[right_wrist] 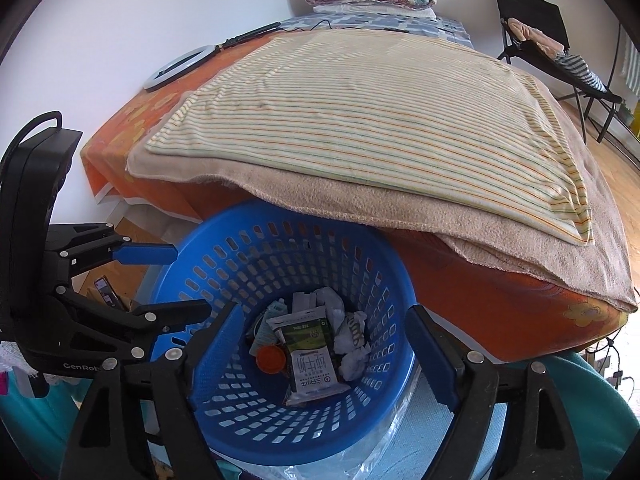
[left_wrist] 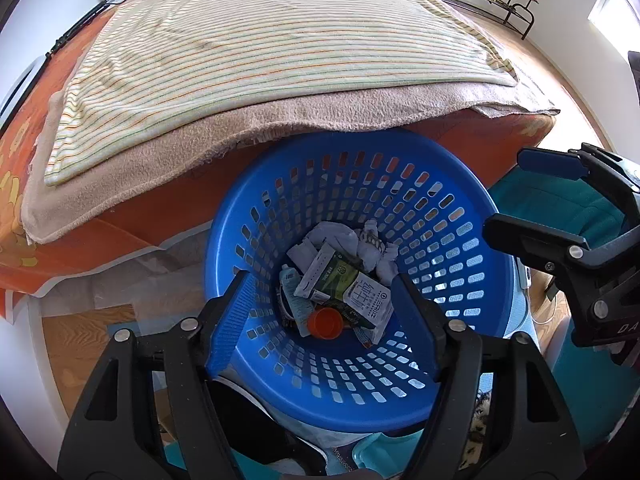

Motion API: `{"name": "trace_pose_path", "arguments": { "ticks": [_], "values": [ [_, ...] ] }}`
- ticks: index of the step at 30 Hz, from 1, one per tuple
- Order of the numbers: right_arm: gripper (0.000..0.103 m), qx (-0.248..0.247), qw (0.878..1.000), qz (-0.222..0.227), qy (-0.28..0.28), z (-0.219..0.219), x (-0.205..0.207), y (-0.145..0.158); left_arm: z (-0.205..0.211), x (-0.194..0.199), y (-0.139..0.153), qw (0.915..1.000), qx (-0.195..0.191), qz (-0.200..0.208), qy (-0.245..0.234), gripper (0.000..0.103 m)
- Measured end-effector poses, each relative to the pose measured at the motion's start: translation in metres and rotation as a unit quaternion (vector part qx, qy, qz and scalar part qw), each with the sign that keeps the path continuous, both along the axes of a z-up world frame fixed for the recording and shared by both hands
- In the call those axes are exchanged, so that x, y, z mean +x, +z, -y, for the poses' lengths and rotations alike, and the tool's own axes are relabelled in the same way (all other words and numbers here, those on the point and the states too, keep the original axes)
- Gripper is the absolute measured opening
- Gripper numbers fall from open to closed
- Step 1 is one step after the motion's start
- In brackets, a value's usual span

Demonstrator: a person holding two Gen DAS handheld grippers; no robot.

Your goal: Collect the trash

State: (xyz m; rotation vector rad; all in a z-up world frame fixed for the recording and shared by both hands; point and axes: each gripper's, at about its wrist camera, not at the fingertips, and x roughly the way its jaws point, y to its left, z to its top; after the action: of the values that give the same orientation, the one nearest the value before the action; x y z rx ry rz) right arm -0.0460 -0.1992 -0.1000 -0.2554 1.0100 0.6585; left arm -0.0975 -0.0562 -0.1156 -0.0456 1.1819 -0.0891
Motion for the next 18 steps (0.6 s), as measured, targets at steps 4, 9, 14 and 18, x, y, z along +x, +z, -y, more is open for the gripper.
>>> {"name": "trace_pose_path", "arguments": {
  "ticks": [4, 9, 14, 18],
  "values": [
    [0.089, -0.003, 1.0, 0.002, -0.005, 0.0, 0.001, 0.0, -0.002, 0.001, 0.002, 1.0, -0.001, 0.001, 0.006, 0.076],
    [0.091, -0.008, 1.0, 0.007, -0.012, 0.001, 0.001, 0.002, -0.002, 0.002, 0.005, 0.9999, 0.002, 0.007, 0.01, 0.076],
    [0.093, -0.01, 1.0, 0.018, -0.019, 0.002, 0.002, 0.009, -0.002, 0.004, 0.009, 0.9998, 0.006, 0.013, 0.011, 0.076],
    [0.095, -0.008, 0.999, 0.027, -0.027, 0.004, 0.002, 0.017, -0.002, 0.006, 0.015, 0.9996, 0.007, 0.023, 0.013, 0.076]
  ]
}}
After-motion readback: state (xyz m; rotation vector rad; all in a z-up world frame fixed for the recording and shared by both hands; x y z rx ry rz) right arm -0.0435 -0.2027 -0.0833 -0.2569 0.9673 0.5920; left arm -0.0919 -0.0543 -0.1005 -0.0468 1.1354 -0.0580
